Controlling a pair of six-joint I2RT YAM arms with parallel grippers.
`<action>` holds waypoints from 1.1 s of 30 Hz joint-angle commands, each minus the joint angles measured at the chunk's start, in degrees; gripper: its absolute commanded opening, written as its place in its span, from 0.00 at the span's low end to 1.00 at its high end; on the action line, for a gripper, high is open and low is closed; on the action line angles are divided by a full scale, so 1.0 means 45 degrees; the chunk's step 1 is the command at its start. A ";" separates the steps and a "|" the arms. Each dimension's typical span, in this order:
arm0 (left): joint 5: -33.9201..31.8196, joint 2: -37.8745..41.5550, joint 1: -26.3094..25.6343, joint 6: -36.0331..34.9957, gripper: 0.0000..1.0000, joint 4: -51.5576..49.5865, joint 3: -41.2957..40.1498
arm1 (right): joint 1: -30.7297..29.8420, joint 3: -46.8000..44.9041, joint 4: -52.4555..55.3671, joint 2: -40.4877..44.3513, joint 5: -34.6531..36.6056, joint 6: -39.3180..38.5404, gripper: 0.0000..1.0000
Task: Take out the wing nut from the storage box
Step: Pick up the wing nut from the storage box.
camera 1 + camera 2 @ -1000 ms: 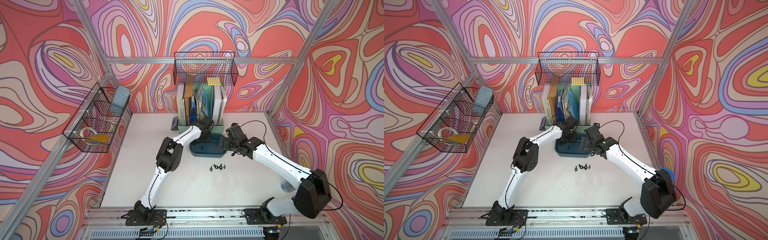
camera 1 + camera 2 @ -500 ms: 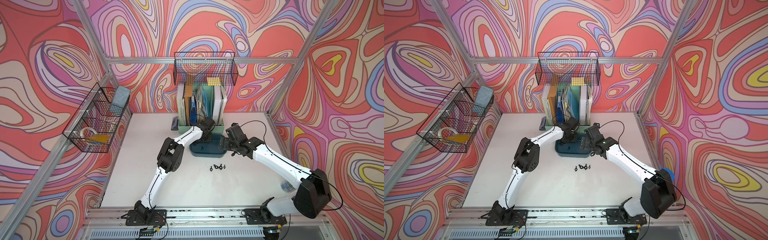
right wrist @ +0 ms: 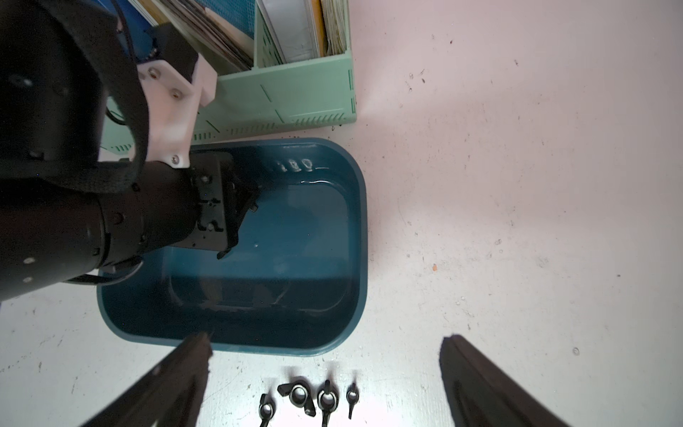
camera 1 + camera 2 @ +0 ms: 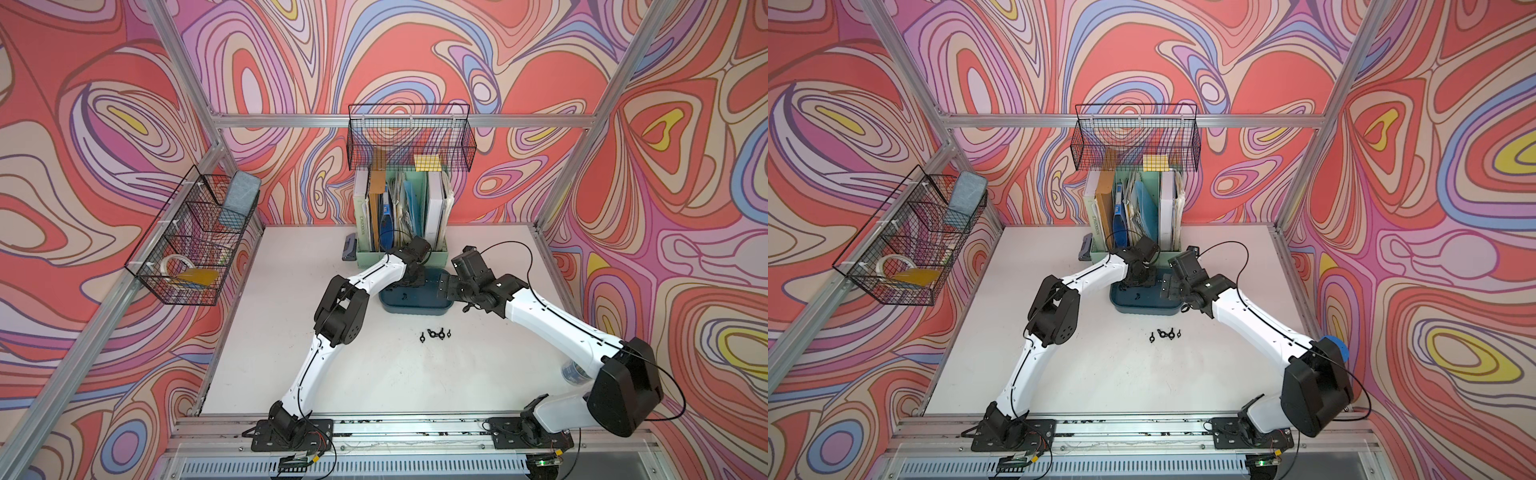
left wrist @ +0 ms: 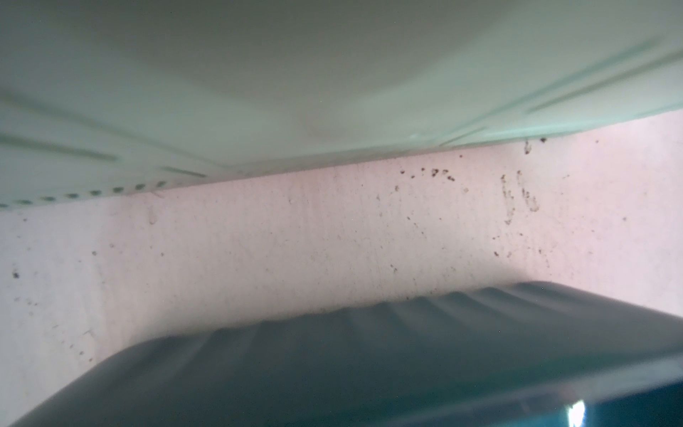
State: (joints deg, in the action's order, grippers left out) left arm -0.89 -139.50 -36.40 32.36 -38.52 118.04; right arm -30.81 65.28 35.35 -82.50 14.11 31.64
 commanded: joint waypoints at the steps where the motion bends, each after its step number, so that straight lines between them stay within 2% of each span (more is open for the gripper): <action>1: 0.0316 -0.0121 -0.0075 -0.0147 0.19 -0.1068 -0.0489 | 0.0054 -0.0148 0.0015 0.0120 0.0158 0.0051 0.98; 6: 0.0363 0.0079 -0.0090 -0.0272 0.21 -0.0914 -0.0851 | 0.0044 -0.0200 -0.0005 0.0161 0.0179 0.0060 0.98; 10: 0.0544 0.0188 -0.0093 -0.0324 0.13 -0.0800 -0.0996 | 0.0036 -0.0188 -0.0024 0.0148 0.0159 0.0069 0.98; 12: 0.0663 0.0280 -0.0094 -0.0312 0.04 -0.0710 -0.1043 | 0.0048 -0.0189 -0.0044 0.0130 0.0136 0.0082 0.98; 17: 0.1140 0.0842 -0.0065 -0.0257 0.05 -0.0080 -0.1568 | 0.0049 -0.0122 -0.0098 0.0113 0.0074 0.0137 0.98; 24: 0.2549 0.2340 0.0001 -0.0034 0.05 0.1781 -0.3358 | 0.0097 0.0110 -0.0271 0.0007 -0.0361 0.0119 0.96; 29: 0.3617 0.3795 0.0193 0.0359 0.03 0.3324 -0.5166 | 0.0484 0.0278 -0.0569 -0.0143 -0.1325 0.0409 0.92; 33: 0.3768 0.4867 0.0277 0.0546 0.04 0.3958 -0.6186 | 0.0818 0.0609 -0.0686 -0.0457 -0.2147 0.0659 0.88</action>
State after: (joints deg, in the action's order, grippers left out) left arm 13.69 -121.73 -35.73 33.50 -25.39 91.98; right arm -28.01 65.95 33.80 -83.05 8.29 33.23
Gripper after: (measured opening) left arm 0.071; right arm 0.892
